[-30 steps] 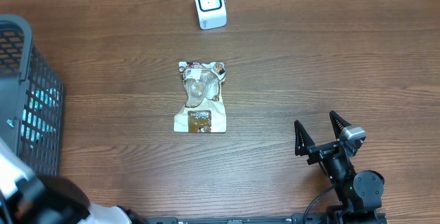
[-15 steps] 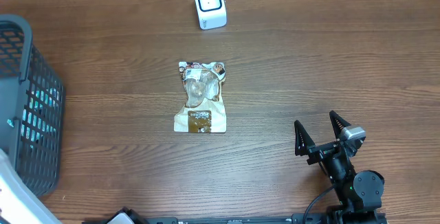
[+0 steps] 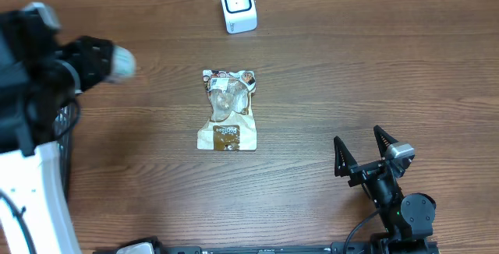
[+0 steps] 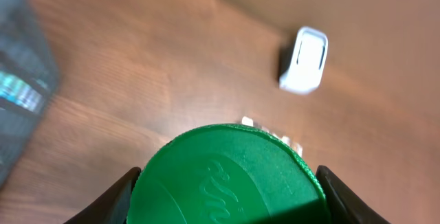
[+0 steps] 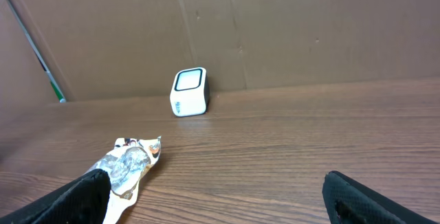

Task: Scan the item barcode
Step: 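Lift the jar out and carry it left of the snack bag, then release the jar on the table and withdraw the left gripper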

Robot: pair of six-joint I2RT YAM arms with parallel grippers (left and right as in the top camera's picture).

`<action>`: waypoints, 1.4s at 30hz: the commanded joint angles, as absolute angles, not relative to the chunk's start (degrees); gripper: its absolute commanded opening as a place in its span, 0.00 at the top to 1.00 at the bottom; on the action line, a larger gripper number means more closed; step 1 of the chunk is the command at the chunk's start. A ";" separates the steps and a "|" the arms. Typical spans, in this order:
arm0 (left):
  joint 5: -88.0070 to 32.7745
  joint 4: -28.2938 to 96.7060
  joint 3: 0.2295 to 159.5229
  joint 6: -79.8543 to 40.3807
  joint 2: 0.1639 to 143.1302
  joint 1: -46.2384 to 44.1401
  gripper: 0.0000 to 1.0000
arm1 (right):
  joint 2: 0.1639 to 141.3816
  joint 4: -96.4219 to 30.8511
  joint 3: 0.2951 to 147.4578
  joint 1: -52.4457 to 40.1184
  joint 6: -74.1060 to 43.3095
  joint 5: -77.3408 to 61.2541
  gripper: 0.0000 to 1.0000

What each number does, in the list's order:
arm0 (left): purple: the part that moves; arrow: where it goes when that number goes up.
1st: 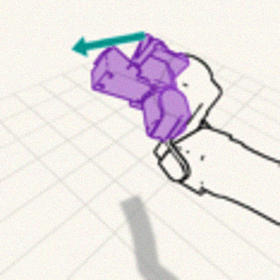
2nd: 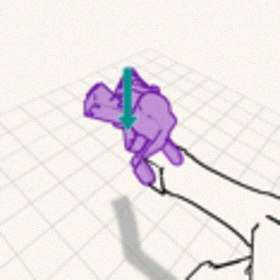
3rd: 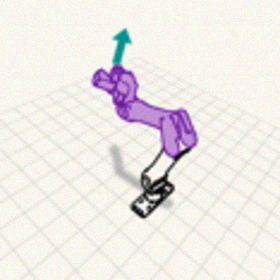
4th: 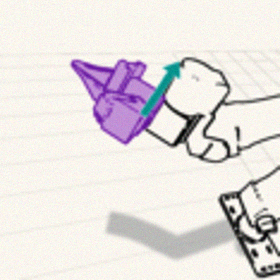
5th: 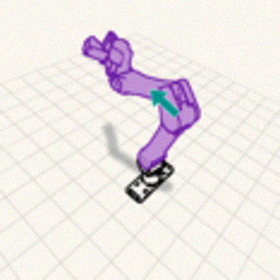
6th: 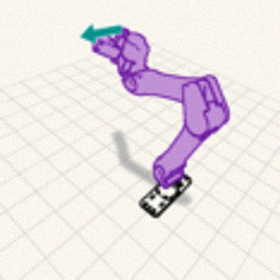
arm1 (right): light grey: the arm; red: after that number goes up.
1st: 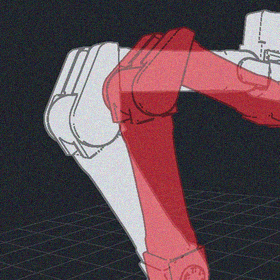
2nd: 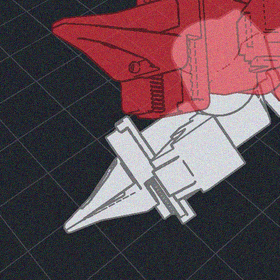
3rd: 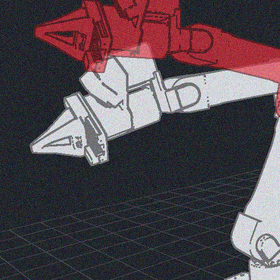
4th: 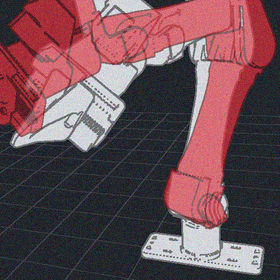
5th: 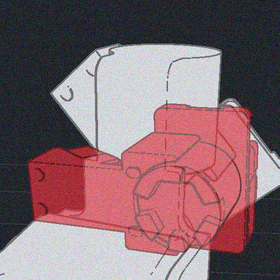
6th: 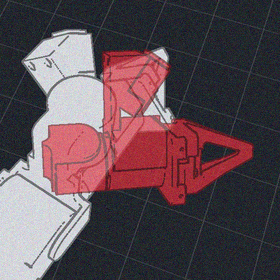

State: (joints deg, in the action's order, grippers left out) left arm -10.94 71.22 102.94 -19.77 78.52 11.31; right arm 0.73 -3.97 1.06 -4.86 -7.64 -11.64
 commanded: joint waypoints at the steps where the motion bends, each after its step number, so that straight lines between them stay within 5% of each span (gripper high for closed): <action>1: -9.30 73.21 103.61 -18.15 82.08 6.83 0.73 | 0.16 -3.66 0.45 -4.54 -7.42 -11.64 0.00; 10: -3.38 76.51 103.50 -26.39 93.30 -0.03 0.83 | 0.16 -3.66 0.45 -4.54 -7.42 -11.64 0.00; 42: 10.92 74.76 103.44 -67.94 120.49 -10.98 0.83 | 0.16 -3.66 0.45 -4.54 -7.42 -11.64 0.00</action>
State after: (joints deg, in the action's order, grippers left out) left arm 9.02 74.56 102.94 -59.18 119.61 -10.50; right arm 0.73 -3.97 1.06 -4.86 -7.62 -11.66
